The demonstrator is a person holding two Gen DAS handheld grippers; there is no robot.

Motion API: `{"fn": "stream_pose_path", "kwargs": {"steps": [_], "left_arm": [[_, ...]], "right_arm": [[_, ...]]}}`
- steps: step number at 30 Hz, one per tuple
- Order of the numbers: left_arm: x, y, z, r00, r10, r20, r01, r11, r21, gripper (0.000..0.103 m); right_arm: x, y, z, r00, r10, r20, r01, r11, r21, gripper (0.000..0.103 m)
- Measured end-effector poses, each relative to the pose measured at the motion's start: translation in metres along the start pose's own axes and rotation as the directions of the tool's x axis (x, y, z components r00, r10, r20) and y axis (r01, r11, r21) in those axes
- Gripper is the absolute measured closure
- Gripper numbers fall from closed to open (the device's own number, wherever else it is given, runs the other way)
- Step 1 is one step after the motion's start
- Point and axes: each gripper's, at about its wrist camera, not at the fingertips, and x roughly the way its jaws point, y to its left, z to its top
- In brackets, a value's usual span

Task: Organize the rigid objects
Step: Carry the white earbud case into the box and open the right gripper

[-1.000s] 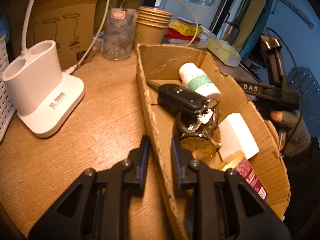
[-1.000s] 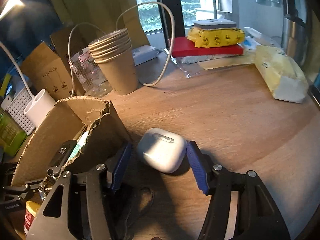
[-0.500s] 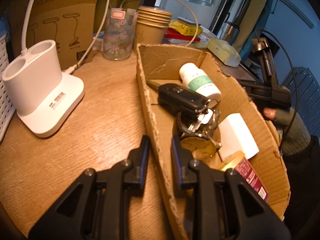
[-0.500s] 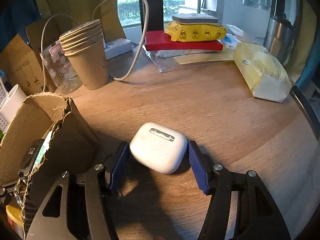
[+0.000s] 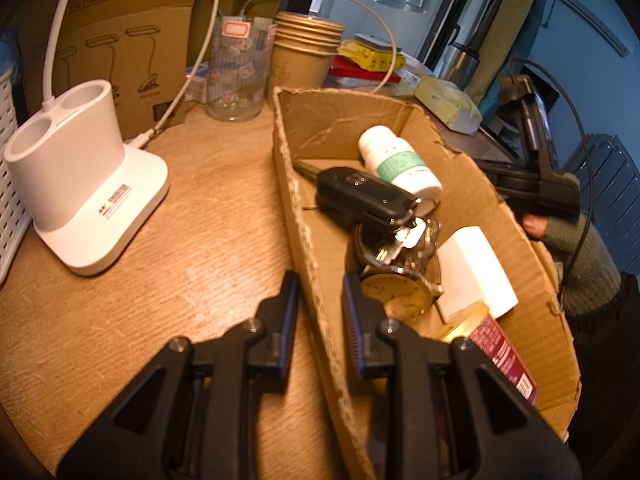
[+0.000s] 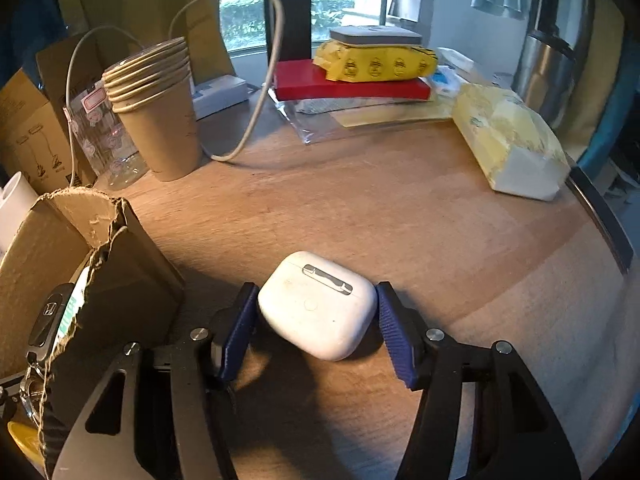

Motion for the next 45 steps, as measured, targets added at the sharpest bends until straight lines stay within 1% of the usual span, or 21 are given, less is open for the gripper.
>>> {"fn": "stream_pose_path", "kwargs": {"steps": [4,12,19,25,35,45], "left_arm": [[0.0,0.001,0.0,1.0,0.0,0.0,0.0,1.0,0.0,0.079],[0.0,0.001,0.0,1.0,0.0,0.0,0.0,1.0,0.0,0.079],[0.0,0.001,0.0,1.0,-0.001,0.0,0.001,1.0,0.0,0.079],[0.0,0.001,0.0,1.0,-0.001,0.0,0.001,1.0,0.0,0.079],[0.0,0.001,0.0,1.0,-0.001,0.0,0.001,1.0,0.0,0.079],[0.0,0.001,0.0,1.0,-0.001,0.0,0.001,1.0,0.0,0.079]], "right_arm": [[-0.009,-0.003,-0.005,1.0,-0.013,0.012,0.013,1.0,0.009,0.041],[-0.044,-0.001,-0.007,0.998,-0.012,0.066,0.011,1.0,0.021,0.041],[-0.071,0.014,-0.007,0.994,0.008,0.105,-0.007,1.0,-0.004,0.041],[-0.095,0.032,0.001,0.989,0.03,0.143,-0.023,0.998,-0.051,0.041],[-0.106,0.063,0.009,0.983,0.076,0.165,-0.059,0.992,-0.11,0.041],[-0.101,0.093,0.014,0.98,0.125,0.156,-0.098,0.981,-0.167,0.041]]}}
